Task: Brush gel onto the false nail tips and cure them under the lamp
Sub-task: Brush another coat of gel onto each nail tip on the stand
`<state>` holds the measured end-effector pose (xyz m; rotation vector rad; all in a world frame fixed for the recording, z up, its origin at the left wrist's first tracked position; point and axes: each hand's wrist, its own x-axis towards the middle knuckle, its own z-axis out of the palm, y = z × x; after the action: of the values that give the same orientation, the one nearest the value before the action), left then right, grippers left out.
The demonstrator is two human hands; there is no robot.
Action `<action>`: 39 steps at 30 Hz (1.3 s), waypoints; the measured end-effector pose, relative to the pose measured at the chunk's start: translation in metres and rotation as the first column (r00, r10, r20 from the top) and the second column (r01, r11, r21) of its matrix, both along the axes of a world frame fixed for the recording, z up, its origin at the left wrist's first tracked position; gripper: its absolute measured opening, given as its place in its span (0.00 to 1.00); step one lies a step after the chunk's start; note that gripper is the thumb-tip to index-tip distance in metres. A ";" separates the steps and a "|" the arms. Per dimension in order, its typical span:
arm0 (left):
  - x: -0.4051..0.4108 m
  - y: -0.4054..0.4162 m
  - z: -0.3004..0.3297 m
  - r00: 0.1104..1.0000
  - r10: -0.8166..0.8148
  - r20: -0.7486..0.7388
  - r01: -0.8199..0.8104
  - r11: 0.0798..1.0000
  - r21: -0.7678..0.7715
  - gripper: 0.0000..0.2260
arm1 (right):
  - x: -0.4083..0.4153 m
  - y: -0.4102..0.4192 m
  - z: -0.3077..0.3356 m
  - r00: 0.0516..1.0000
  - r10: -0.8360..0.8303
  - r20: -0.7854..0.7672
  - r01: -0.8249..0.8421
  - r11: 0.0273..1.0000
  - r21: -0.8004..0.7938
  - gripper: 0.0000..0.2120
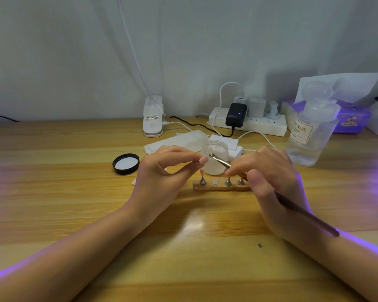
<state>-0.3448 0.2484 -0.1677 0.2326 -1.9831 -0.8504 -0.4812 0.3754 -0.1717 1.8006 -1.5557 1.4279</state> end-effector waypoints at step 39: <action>-0.001 -0.003 -0.004 1.000 0.020 0.013 -0.019 1.000 -0.023 0.08 | 0.002 0.001 0.001 0.996 0.055 -0.075 -0.054 0.998 0.020 0.15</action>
<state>-0.3461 0.2457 -0.1717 0.2447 -1.9982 -0.8157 -0.4790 0.3760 -0.1707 1.8986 -1.4975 1.3577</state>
